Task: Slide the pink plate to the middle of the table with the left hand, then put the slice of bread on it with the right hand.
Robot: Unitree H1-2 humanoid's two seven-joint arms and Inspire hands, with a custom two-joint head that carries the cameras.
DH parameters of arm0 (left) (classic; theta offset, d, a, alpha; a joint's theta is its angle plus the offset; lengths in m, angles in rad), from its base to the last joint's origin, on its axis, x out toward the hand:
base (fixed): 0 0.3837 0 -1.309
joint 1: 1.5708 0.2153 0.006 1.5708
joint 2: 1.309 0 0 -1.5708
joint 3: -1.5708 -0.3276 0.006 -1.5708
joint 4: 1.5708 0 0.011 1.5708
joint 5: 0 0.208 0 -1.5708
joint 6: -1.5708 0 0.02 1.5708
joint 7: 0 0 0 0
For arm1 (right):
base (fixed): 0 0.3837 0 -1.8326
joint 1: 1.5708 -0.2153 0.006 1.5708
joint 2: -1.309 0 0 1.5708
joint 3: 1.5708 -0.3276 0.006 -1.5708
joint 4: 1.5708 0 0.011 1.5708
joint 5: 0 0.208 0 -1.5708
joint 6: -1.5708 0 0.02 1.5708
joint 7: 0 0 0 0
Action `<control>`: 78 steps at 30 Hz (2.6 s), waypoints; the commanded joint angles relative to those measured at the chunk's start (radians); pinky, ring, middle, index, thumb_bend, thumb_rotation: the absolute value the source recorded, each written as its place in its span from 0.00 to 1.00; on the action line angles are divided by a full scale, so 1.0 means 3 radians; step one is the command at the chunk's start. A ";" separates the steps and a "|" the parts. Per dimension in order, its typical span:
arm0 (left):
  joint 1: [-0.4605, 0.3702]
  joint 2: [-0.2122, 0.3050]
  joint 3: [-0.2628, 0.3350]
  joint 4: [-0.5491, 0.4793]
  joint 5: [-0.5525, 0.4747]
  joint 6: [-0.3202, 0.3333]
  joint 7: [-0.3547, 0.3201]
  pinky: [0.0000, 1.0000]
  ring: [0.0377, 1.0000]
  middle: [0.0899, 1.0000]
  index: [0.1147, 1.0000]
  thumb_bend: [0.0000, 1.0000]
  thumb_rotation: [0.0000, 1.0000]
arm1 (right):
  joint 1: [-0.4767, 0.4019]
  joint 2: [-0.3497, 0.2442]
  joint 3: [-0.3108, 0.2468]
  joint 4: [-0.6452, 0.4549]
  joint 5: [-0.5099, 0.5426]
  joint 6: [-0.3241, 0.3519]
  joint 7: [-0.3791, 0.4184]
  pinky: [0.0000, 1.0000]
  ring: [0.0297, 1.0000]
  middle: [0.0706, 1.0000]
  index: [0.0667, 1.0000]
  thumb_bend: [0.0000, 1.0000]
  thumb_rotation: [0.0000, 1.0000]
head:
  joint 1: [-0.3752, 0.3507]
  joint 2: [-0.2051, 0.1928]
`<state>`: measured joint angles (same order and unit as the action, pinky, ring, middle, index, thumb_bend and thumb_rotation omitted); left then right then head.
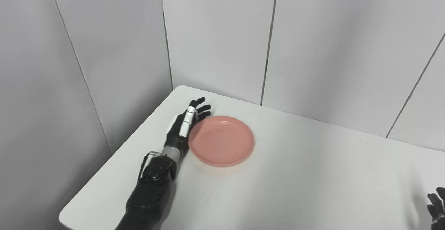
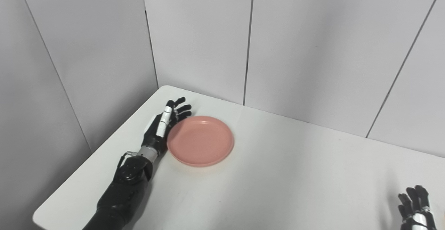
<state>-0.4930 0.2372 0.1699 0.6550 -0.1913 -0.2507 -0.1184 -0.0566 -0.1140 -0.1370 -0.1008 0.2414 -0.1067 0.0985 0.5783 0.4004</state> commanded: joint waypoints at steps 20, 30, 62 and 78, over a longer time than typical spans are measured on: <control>0.0190 -0.0293 -0.0201 -0.0305 0.0109 0.0177 -0.0006 0.95 0.88 0.87 0.89 0.72 1.00 | -0.0093 -0.0005 -0.0021 -0.0129 0.0054 -0.0094 0.0009 1.00 0.95 0.96 0.96 0.61 0.86 | -0.0137 0.0065; 0.0245 -0.0407 -0.0292 -0.0612 0.0194 0.0406 0.0037 0.96 0.89 0.87 0.89 0.75 1.00 | -0.0100 0.0020 -0.0006 -0.0141 0.0010 -0.0089 -0.0024 1.00 0.96 0.96 0.96 0.59 0.88 | -0.0232 0.0100; 0.0492 -0.0599 -0.0454 -0.1356 0.0062 0.0837 -0.0002 0.95 0.88 0.86 0.88 0.73 1.00 | -0.0010 0.0150 0.0164 -0.0509 -0.0143 0.0135 -0.0164 1.00 0.99 0.99 0.98 0.66 0.91 | -0.1240 0.0468; 0.0655 -0.0731 -0.0613 -0.1716 0.0042 0.1031 -0.0143 0.93 0.88 0.87 0.89 0.70 1.00 | -0.0034 0.0232 0.0281 -0.0534 -0.0228 0.0293 -0.0195 1.00 0.96 0.96 0.96 0.72 0.88 | -0.1803 0.0685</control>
<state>-0.2836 0.0205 -0.0040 0.1849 -0.1748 0.0564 -0.1472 -0.0454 -0.0498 -0.0574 -0.2221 0.1769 -0.0305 0.0393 0.0537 0.6013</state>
